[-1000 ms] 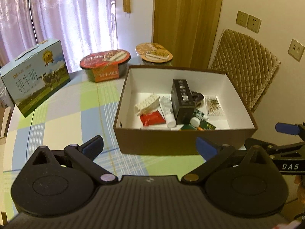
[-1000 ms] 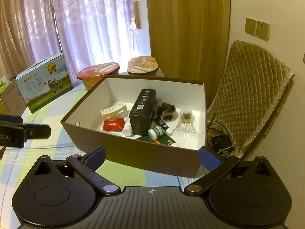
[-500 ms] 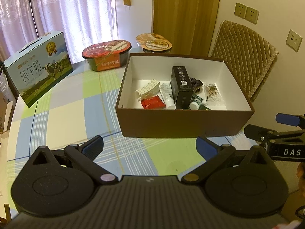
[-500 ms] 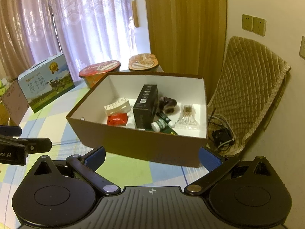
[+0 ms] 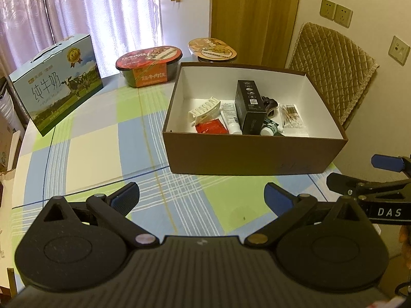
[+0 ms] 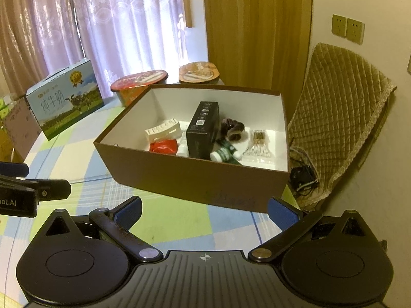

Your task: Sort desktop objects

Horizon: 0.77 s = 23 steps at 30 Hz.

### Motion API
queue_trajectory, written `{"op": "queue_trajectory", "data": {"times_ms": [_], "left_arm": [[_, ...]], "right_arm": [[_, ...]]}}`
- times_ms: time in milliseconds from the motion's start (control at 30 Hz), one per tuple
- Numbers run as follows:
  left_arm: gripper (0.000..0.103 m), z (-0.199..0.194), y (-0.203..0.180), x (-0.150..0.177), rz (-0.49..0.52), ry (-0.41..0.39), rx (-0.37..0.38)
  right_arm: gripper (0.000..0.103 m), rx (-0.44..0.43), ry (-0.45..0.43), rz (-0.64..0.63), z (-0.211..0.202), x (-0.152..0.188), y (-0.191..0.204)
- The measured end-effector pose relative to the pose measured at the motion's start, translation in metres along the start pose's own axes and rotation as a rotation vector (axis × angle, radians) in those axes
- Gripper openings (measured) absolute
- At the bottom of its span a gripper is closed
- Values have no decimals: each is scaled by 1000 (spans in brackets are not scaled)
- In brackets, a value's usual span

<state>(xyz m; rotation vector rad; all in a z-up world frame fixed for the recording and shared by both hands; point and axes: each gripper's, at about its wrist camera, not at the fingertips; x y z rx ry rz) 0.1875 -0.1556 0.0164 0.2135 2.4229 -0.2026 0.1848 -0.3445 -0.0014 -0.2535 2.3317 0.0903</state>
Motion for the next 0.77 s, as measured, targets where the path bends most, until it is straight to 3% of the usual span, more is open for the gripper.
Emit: {"op": "queue_trajectory", "data": {"times_ms": [767], "left_arm": [[102, 15, -6, 1, 26, 22, 10]], "right_arm": [[101, 8, 32, 12, 12, 2, -5]]}}
Point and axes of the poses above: each gripper's, at about its wrist camera, not at the fingertips, and z roughly the way its jaws point, y to its left, x to its underside, and after that the axes turned 7 degrees about x, right-handed
